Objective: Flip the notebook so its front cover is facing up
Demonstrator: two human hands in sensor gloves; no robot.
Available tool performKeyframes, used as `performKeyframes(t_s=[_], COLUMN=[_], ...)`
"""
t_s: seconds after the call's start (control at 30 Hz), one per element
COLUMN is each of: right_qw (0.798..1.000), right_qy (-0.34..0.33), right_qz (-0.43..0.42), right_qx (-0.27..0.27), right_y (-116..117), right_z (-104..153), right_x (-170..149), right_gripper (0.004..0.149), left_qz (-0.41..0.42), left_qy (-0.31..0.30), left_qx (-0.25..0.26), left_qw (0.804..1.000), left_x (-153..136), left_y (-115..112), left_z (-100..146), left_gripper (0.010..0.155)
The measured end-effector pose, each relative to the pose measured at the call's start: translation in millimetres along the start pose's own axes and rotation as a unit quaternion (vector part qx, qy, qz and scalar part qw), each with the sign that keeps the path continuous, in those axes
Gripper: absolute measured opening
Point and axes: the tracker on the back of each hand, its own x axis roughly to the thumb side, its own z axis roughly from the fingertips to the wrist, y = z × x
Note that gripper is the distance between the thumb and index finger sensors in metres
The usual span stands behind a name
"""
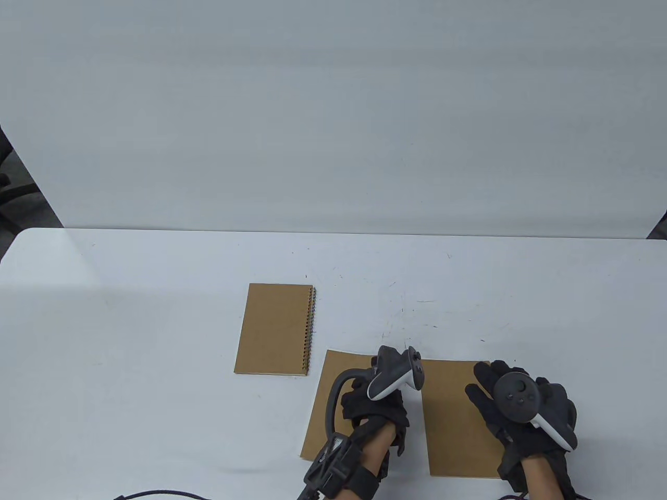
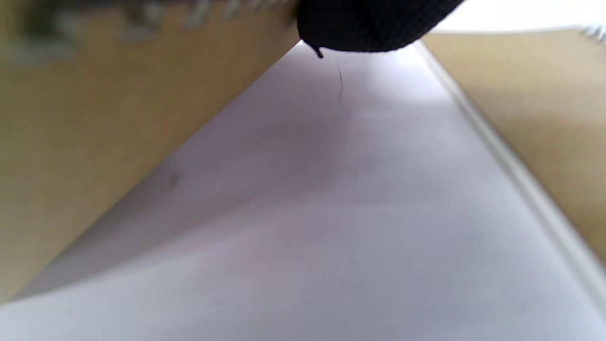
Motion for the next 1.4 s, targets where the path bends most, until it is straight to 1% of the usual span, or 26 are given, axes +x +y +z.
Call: performKeyframes(t_s=[0.07,0.17,0.23,0.27,0.33,0.4,0.47,0.53,0.57,0.67,0.73,0.83,0.93,1.0,1.03,1.1,1.13,1.2,1.23,1.3,1.4], right_qw=[1.000,1.000,1.000,1.000,1.000,1.000,1.000,1.000,1.000,0.999,0.999,0.999,0.999,0.999,0.999,0.999,0.999,0.998,0.998,0.998,0.998], right_qy=[-0.001,0.000,0.001,0.001,0.002,0.003,0.005,0.006,0.006,0.008,0.009,0.011,0.014,0.016,0.015,0.014,0.012,0.011,0.009,0.009,0.009], right_qz=[0.001,0.006,0.007,0.007,0.007,0.009,0.013,0.016,0.018,0.024,0.027,0.035,0.041,0.043,0.044,0.046,0.048,0.052,0.055,0.056,0.056], right_qx=[0.000,0.004,0.007,0.007,0.008,0.012,0.015,0.016,0.017,0.019,0.020,0.022,0.023,0.025,0.024,0.024,0.023,0.022,0.023,0.023,0.023], right_y=[1,2,2,2,2,3,4,5,5,6,7,7,8,8,8,8,8,8,8,8,8], right_z=[0,0,0,0,0,0,-1,-1,-1,-1,-2,-3,-3,-3,-2,-3,-3,-3,-3,-3,-3], right_x=[0,1,1,1,1,0,0,0,0,0,0,0,-1,0,0,1,1,3,4,4,4], right_gripper=[0.061,0.061,0.061,0.061,0.061,0.061,0.061,0.061,0.061,0.061,0.061,0.061,0.061,0.061,0.061,0.061,0.061,0.061,0.061,0.061,0.061], left_qz=[0.021,0.052,0.083,0.099,0.155,0.214,0.251,0.243,0.226,0.143,0.099,0.059,0.034,-0.005,-0.017,-0.007,0.009,0.048,0.054,0.047,0.048], left_qy=[-0.001,-0.003,-0.006,-0.007,-0.012,-0.013,0.000,0.017,0.030,0.053,0.057,0.063,0.080,0.099,0.098,0.096,0.096,0.102,0.105,0.116,0.130], left_qx=[0.016,0.055,0.080,0.084,0.097,0.101,0.069,0.064,0.062,0.037,0.027,-0.002,-0.016,-0.041,-0.049,-0.044,-0.034,0.007,0.017,0.026,0.028], left_qw=[1.000,0.997,0.993,0.992,0.983,0.971,0.966,0.968,0.972,0.988,0.993,0.996,0.996,0.994,0.994,0.994,0.995,0.994,0.993,0.992,0.990], left_x=[-9,-28,-42,-47,-65,-80,-93,-103,-106,-110,-109,-105,-105,-107,-109,-117,-121,-133,-139,-146,-155], left_y=[13,34,42,44,43,36,24,13,7,-9,-18,-28,-30,-26,-22,-10,-4,13,21,32,41], left_z=[11,26,33,35,35,30,21,13,8,-4,-11,-19,-23,-26,-27,-29,-30,-34,-38,-45,-60], left_gripper=[0.086,0.085,0.085,0.086,0.087,0.087,0.087,0.090,0.092,0.099,0.102,0.103,0.103,0.105,0.105,0.103,0.102,0.100,0.100,0.100,0.100])
